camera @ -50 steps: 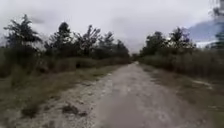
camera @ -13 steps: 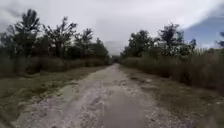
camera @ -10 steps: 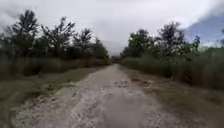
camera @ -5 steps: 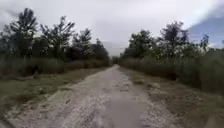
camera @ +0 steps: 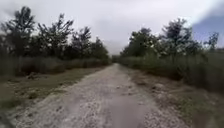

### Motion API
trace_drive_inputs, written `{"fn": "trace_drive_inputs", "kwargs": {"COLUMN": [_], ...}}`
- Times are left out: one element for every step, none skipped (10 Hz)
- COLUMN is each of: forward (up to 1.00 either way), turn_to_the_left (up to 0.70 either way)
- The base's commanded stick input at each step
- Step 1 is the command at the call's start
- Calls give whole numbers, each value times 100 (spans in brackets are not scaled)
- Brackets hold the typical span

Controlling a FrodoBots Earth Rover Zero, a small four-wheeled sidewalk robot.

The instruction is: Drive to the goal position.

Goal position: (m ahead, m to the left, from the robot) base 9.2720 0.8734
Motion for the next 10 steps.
{"fn": "trace_drive_inputs", "kwargs": {"forward": [50, 50, 50, 50, 50, 50, 50, 50, 50, 50], "turn_to_the_left": [0, 0, 0, 0, 0, 0, 0, 0, 0, 0]}}
